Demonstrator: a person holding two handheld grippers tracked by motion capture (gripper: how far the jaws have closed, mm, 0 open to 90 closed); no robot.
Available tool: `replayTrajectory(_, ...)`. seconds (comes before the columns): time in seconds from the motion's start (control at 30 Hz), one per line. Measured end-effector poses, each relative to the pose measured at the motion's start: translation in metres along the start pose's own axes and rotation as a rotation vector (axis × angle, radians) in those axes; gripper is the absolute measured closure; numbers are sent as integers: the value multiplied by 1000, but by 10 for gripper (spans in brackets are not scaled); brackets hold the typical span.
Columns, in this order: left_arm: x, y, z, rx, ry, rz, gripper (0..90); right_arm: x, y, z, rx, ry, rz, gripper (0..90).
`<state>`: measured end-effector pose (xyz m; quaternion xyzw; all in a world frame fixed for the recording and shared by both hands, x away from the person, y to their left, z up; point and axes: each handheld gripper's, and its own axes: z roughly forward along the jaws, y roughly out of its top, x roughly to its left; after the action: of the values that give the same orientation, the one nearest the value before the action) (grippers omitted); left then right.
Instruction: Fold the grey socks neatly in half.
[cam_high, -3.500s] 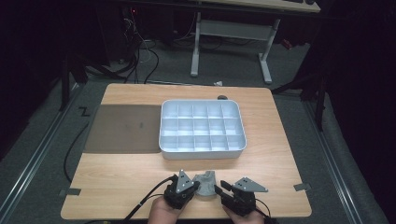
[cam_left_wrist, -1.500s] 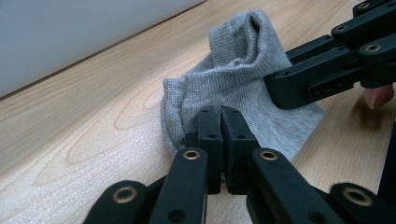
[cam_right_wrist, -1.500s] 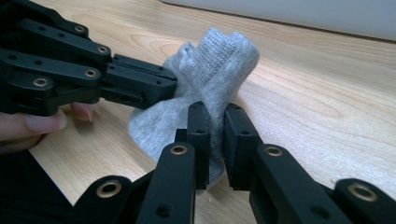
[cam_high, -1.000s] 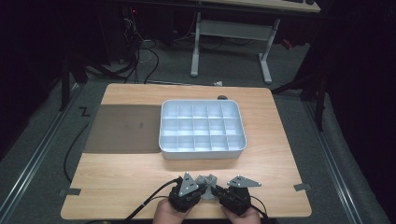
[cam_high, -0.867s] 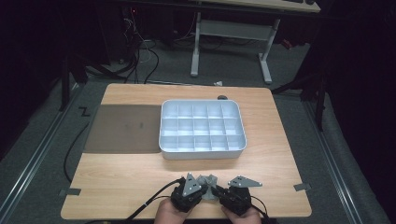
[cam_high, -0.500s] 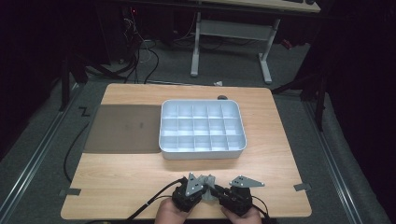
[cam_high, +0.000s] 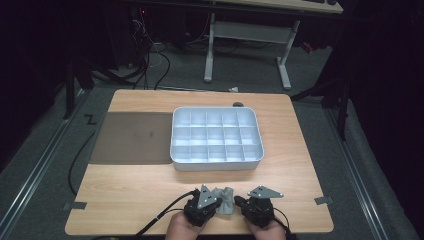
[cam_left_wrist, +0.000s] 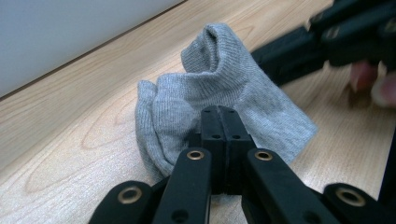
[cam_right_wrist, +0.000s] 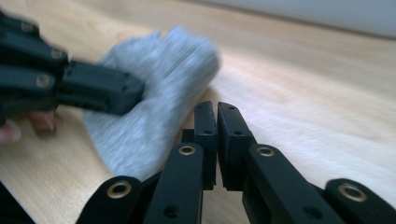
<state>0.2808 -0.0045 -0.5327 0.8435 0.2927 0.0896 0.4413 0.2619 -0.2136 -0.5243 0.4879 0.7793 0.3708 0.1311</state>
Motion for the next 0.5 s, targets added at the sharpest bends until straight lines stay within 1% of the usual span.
replayTrajectory(0.07, 0, 0, 0, 0, -1, -2, 900, 4, -1, 3, 4, 15, -15, 887)
replayTrajectory(0.1, 0, 0, 0, 0, -1, -1, 900, 5, -2, 3, 3, 25, -14, 893)
replayTrajectory(0.17, 0, 0, 0, 1, -1, 0, 900, 6, -2, 3, -1, 52, 9, 900)
replayTrajectory(0.23, -1, 0, 0, 0, 3, 4, 900, 8, -2, 2, -20, 77, 16, 900)
replayTrajectory(0.3, -1, 0, 0, 1, 3, 4, 900, 13, 0, 2, -37, 96, 8, 900)
replayTrajectory(0.4, -1, 0, 0, 0, 4, 0, 900, 18, 3, 2, -63, 102, -8, 900)
replayTrajectory(0.43, -1, 0, 0, 1, 2, 0, 900, 19, 3, 1, -75, 112, -3, 900)
replayTrajectory(0.5, -1, 0, 0, 2, 3, 0, 900, 17, 2, 0, -85, 121, -9, 900)
